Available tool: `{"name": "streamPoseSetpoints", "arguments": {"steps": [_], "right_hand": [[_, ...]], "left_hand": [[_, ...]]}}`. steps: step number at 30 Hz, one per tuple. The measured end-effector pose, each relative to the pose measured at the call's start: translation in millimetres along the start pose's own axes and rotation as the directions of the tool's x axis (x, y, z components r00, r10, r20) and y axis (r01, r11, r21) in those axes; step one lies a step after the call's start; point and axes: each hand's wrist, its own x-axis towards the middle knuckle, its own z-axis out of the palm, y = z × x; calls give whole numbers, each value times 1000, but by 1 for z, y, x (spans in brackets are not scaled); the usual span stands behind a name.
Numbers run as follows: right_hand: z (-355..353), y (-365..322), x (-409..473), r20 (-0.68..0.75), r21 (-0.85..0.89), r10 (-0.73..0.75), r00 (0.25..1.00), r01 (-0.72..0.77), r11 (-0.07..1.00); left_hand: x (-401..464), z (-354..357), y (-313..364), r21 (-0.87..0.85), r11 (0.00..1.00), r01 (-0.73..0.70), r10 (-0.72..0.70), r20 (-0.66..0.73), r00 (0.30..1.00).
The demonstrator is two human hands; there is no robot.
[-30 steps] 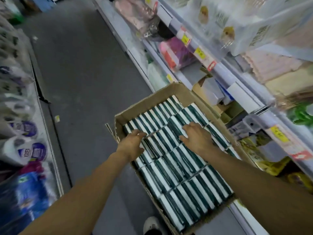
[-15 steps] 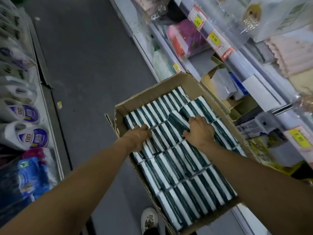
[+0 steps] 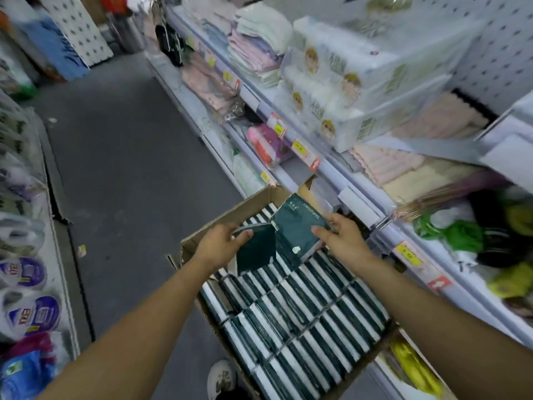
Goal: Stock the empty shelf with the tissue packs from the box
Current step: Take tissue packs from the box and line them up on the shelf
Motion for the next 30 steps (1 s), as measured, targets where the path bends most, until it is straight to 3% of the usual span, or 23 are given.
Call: {"name": "streamPoseSetpoints", "arguments": {"steps": [4, 8, 14, 17, 22, 26, 30], "right_hand": [[-24, -39, -12, -102, 84, -24, 994, 33, 996], [-41, -88, -33, -226, 147, -75, 971, 110, 983], [-59, -150, -74, -414, 143, -153, 897, 230, 963], [-83, -177, -105, -548, 99, -230, 804, 336, 937], [-145, -200, -153, -748, -30, -317, 584, 447, 894], [-207, -193, -181, -803, -249, -375, 464, 310, 918], [-255, -167, -189, -728, -519, -458, 509, 28, 855]], "left_hand": [[4, -33, 31, -290, 957, 15, -22, -20, 1000], [10, -59, 67, -466, 884, 28, -14, 32, 999], [21, -117, 126, -493, 855, -162, 220, 61, 974], [20, -137, 157, -579, 791, -197, 298, 84, 951], [12, -141, 231, -631, 722, -283, 444, 108, 890], [10, -128, 289, -646, 709, -283, 485, 155, 861], [9, -111, 333, -642, 698, -317, 527, 160, 835]]}}
